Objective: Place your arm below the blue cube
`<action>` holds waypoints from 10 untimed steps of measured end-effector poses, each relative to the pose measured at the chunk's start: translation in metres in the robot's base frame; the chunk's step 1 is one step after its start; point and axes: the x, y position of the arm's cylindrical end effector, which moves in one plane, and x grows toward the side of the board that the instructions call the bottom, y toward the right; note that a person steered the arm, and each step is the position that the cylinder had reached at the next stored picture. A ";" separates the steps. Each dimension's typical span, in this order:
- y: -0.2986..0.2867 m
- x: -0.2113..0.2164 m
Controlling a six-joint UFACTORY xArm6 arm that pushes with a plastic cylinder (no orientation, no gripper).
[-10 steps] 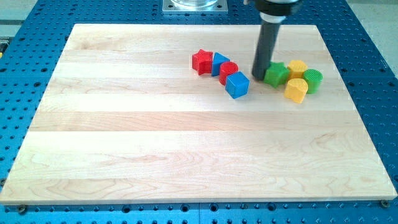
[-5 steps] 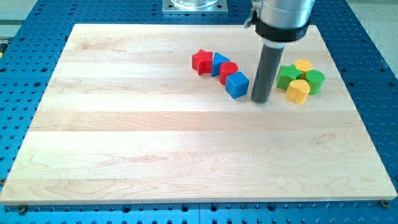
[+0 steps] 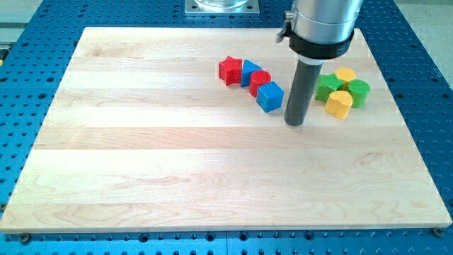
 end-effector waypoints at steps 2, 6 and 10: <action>-0.021 0.000; -0.023 0.000; -0.023 0.001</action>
